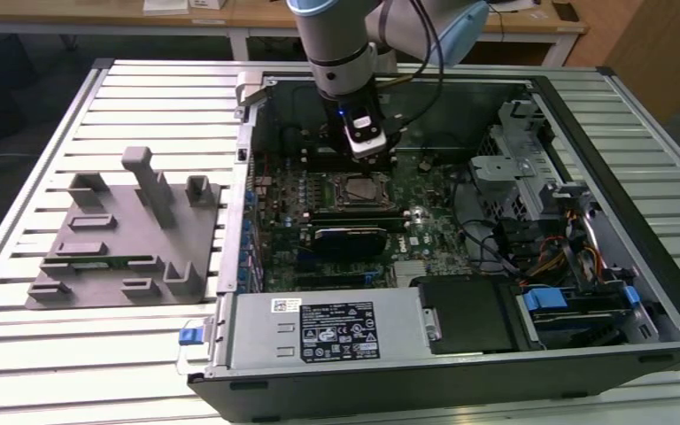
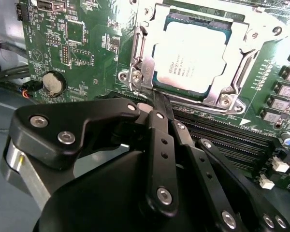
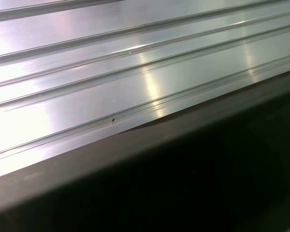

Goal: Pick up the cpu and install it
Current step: 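Install the first cpu locking lever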

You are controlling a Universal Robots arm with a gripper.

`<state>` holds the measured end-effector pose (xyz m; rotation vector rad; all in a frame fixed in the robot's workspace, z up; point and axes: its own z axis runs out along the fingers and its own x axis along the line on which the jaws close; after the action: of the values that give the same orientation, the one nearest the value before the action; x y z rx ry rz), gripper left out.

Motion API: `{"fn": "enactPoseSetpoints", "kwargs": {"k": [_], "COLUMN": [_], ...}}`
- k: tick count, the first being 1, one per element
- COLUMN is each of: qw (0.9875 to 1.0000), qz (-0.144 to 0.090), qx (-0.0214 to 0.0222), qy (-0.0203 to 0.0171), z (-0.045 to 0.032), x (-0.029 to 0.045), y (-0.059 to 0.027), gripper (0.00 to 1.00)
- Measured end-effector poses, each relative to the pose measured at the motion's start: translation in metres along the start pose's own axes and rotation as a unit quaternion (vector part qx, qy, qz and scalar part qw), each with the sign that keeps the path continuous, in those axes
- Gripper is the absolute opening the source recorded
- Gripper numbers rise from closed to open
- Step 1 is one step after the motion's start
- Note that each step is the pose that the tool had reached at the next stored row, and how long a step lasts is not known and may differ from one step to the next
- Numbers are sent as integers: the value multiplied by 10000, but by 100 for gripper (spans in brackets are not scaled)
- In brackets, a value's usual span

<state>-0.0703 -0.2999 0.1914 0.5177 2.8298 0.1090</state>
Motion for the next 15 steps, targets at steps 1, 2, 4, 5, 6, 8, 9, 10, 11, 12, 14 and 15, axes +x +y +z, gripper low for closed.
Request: {"fn": "enactPoseSetpoints", "kwargs": {"k": [1, 2, 4, 5, 6, 8, 9, 10, 11, 12, 14, 15], "qw": [10000, 10000, 10000, 10000, 10000, 10000, 10000, 10000, 10000, 10000, 10000, 10000], "qz": [0, 0, 0, 1, 0, 0, 0, 0, 0, 1, 0, 0], "qx": [-2, -2, -2, -2, -1, -1, -1, -1, -1, -2, -1, -1], "qy": [-1, -1, -1, -1, 0, 0, -1, 0, 0, -1, -1, 0], "z": [-6, -20, -49, -67, -86, -123, -143, -162, -186, -208, -252, -274], "x": [-2, -5, -12, -17, -21, -31, -36, -41, -47, -52, -63, -69], "y": [1, 3, 6, 8, 10, 15, 18, 20, 23, 26, 31, 34], "gripper": [11, 11, 11, 11, 11, 11, 11, 11, 11, 11, 11, 11]}}
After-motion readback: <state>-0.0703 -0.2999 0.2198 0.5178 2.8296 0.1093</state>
